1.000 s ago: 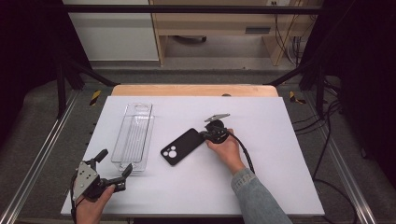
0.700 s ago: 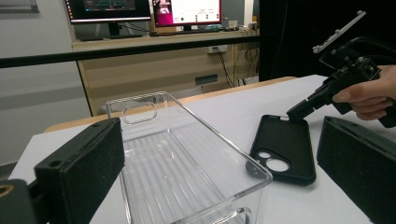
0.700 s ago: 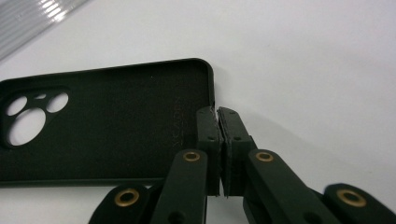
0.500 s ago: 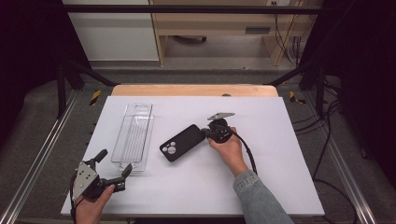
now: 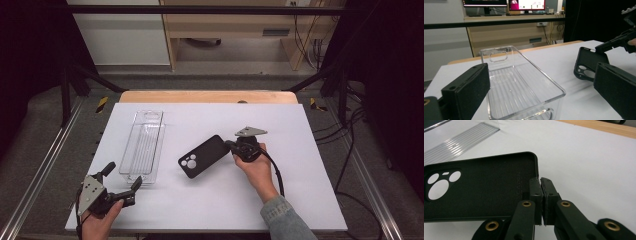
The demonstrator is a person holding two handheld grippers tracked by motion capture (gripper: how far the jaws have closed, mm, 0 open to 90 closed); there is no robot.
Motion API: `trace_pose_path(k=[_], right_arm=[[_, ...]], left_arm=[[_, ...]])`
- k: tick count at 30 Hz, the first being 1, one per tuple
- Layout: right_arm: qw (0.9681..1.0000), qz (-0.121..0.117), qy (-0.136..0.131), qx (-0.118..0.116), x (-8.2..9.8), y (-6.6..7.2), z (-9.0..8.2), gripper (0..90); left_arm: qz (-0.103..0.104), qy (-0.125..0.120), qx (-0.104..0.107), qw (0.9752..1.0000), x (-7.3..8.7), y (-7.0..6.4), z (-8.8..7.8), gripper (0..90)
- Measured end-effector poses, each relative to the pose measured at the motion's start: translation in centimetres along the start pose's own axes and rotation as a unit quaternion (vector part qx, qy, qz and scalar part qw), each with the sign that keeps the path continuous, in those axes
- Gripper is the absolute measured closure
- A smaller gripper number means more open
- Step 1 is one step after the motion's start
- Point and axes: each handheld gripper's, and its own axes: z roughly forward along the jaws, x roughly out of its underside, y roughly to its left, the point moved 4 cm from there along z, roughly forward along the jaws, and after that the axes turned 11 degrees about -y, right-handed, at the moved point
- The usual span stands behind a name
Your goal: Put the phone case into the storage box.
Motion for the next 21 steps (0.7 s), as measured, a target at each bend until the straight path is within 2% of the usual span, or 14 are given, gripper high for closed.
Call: trace_pose_path(k=[4, 7, 9, 16, 21], right_arm=[[0.9999, -0.003, -0.014, 0.004, 0.5, -0.4, -1.3, 88.6], [0.9997, -0.001, -0.024, 0.009, 1.1, -0.8, -2.1, 88.6], [0.9996, 0.005, -0.028, 0.009, 1.3, -1.0, -2.4, 88.6], [0.9990, 0.009, -0.041, 0.015, 1.3, -1.4, -3.2, 88.6], [0.9986, 0.010, -0.048, 0.022, 1.2, -1.4, -3.7, 88.6]], left_arm=[[0.001, 0.015, 0.011, 0.9998, 0.1, -0.9, 0.1, 0.3], [-0.006, 0.015, 0.017, 0.9997, -0.1, -1.6, 0.3, 0.3], [-0.023, 0.012, 0.018, 0.9995, -0.4, -2.2, 0.6, 0.5], [-0.011, 0.019, 0.034, 0.9992, -1.8, -3.6, 1.2, 1.2], [-0.026, 0.023, 0.057, 0.9978, -3.1, -4.5, 2.0, 1.2]])
